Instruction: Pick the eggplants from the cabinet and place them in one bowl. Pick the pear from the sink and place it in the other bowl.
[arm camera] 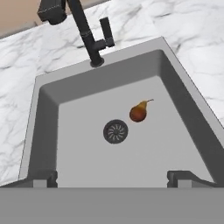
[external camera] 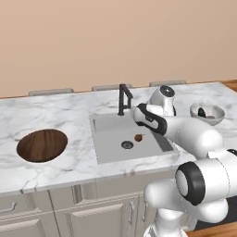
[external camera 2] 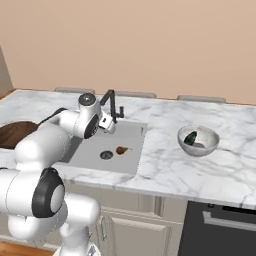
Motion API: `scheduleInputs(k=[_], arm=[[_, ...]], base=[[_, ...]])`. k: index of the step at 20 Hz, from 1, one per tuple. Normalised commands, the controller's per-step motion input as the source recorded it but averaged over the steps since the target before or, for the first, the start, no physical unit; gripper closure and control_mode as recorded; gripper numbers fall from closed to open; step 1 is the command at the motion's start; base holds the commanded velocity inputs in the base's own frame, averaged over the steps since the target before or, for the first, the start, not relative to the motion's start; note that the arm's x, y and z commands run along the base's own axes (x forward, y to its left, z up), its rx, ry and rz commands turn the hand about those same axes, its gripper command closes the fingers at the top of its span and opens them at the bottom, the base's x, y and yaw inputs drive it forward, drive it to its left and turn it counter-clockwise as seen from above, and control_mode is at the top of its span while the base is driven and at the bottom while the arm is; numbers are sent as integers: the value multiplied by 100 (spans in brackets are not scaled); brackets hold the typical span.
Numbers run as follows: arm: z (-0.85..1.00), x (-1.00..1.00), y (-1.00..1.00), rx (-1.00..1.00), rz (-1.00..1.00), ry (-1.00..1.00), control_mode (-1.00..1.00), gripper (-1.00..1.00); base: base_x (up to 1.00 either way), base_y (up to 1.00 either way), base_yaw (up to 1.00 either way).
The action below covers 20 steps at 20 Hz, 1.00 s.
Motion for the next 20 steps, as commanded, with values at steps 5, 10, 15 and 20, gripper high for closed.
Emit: scheduleInputs(k=[5,10,15,20], arm=[[0,0,0,0,0,0,100,-100],[0,0,0,0,0,0,100,-100],[0,0,0,0,0,0,100,-100],[0,0,0,0,0,0,100,-100]], base=[[7,47,1],[7,41,0],[11,22,0],[35,1,0]])
